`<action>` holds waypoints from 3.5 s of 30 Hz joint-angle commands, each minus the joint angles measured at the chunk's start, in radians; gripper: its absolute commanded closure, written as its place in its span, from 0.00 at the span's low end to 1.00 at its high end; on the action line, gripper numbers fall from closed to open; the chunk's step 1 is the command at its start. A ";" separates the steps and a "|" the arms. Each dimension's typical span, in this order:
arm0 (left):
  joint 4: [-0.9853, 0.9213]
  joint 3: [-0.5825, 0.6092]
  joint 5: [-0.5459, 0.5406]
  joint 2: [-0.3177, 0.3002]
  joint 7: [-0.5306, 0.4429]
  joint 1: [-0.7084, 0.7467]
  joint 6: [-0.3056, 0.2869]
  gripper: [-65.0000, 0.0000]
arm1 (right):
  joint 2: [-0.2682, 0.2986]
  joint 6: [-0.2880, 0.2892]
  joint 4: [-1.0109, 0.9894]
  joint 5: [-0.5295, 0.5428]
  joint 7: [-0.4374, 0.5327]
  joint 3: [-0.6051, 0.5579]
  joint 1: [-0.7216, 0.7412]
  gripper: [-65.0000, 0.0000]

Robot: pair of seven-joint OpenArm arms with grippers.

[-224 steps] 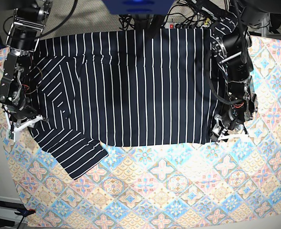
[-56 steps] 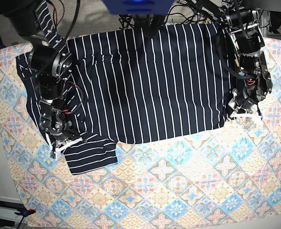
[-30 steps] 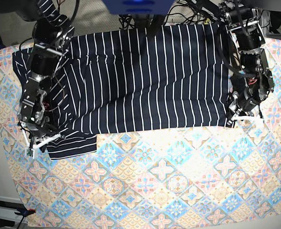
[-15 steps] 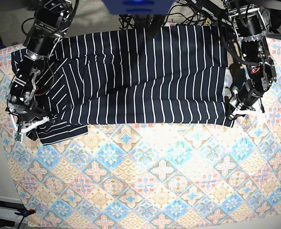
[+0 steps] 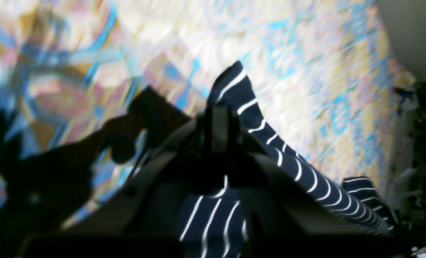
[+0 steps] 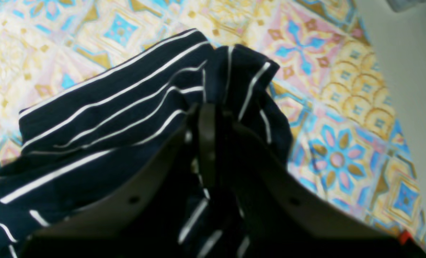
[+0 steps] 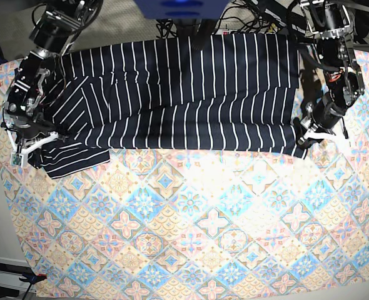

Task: Fold the T-shirt properly
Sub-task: 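Lift the side edges with both grippers and fold them toward the collar, then hold the folded shirt edges with both grippers and smooth them flat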

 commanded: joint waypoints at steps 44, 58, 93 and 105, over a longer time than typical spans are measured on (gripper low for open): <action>0.015 0.064 0.094 -0.014 -0.023 0.252 -0.076 1.00 | 0.014 -0.015 0.083 -0.008 -0.064 -0.010 -0.138 0.99; -0.106 0.063 0.091 -0.014 -0.023 0.257 -0.074 1.00 | -0.006 -0.016 0.095 -0.009 0.002 0.107 -0.135 0.79; -0.106 0.057 0.087 -0.020 -0.023 0.254 -0.076 1.00 | 0.189 -0.012 -0.570 -0.008 0.121 -0.277 0.239 0.79; -0.104 0.057 0.087 -0.020 -0.023 0.254 -0.076 1.00 | 0.190 -0.012 -0.405 -0.008 0.115 -0.189 0.152 1.00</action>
